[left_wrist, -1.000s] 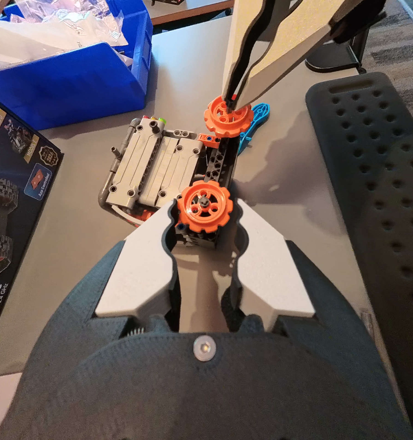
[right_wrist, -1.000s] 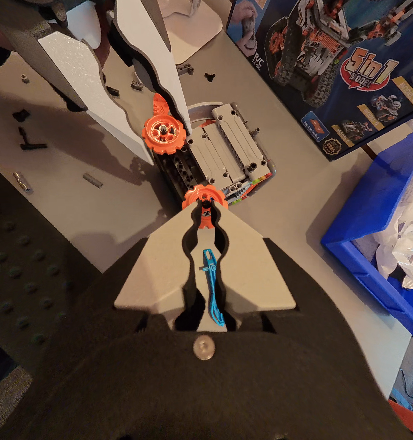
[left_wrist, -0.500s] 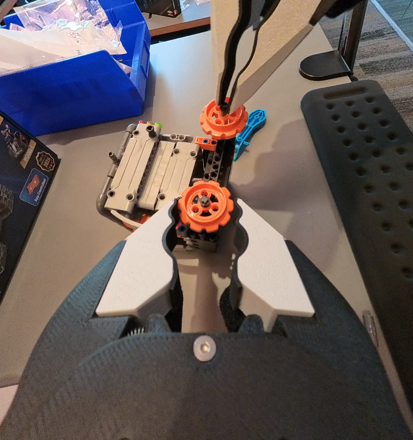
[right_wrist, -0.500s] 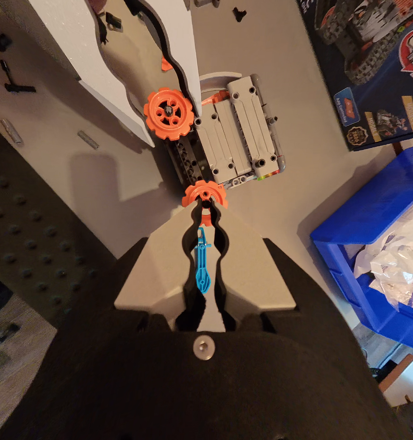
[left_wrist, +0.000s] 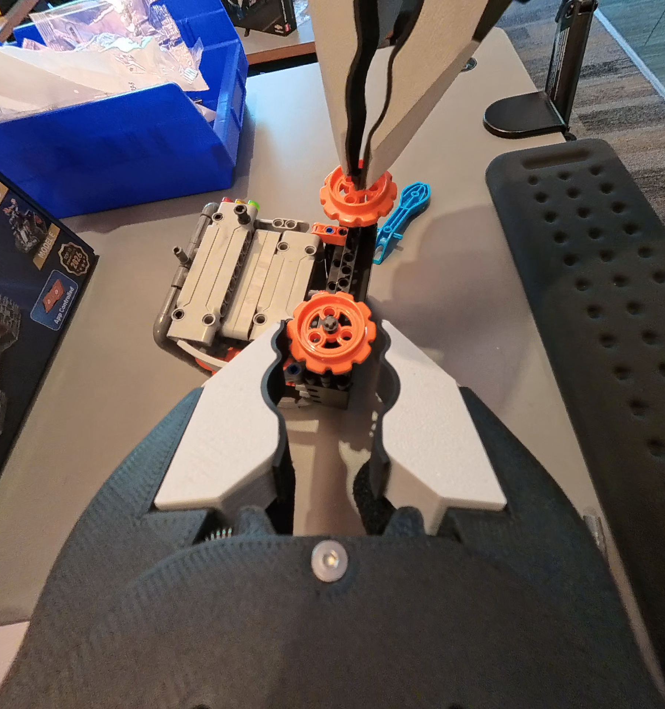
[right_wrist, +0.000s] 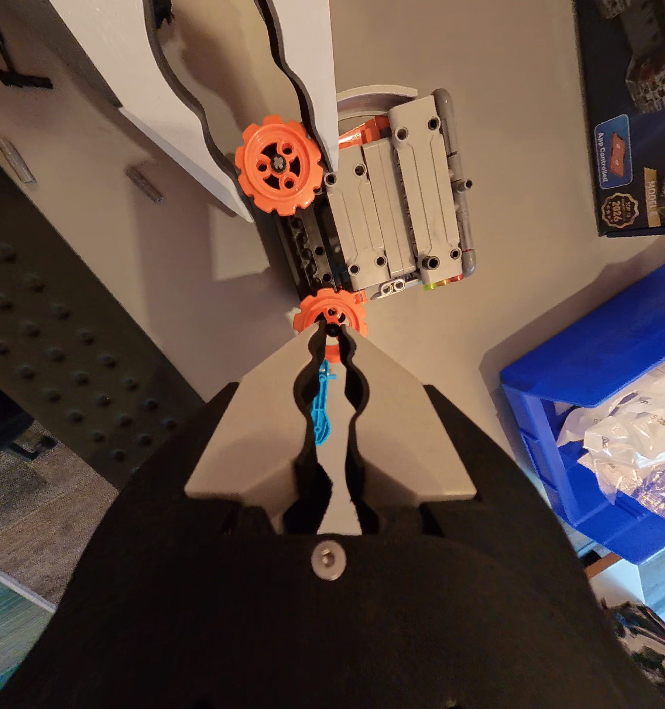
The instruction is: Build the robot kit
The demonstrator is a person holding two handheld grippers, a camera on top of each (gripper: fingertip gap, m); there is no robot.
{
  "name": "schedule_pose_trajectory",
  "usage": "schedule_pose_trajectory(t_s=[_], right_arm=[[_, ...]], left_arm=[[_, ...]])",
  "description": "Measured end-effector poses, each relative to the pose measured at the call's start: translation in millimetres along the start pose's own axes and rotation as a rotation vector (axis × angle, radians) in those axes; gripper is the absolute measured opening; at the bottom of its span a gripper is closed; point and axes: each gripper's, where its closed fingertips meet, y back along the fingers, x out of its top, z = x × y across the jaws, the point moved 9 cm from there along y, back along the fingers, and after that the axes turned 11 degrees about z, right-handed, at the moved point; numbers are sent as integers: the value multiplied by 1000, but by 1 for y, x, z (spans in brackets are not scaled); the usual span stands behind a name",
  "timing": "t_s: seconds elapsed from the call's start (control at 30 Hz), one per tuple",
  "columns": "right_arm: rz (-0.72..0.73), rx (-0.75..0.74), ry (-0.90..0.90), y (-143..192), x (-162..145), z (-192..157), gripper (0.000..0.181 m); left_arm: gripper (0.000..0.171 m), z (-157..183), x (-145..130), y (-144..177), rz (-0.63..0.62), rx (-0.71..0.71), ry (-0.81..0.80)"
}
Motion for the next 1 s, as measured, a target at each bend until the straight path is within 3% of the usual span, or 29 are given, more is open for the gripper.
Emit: schedule_pose_trajectory(t_s=[0.23, 0.33, 0.57, 0.83, 1.0], right_arm=[[87, -3, -77, -1, -8, 1, 5], [130, -24, -104, 6, -11, 2, 16], [354, -8, -267, 31, -26, 4, 21], [559, 102, -520, 26, -48, 7, 35], [725, 235, -734, 15, -58, 29, 45]], left_arm=[[42, -3, -1, 1, -2, 8, 4], [42, -4, -1, 1, -5, 12, 6], [52, -9, 4, 15, -4, 51, 23], [66, -8, 1, 43, 24, 96, 182], [71, -15, -7, 38, 128, 67, 436]])
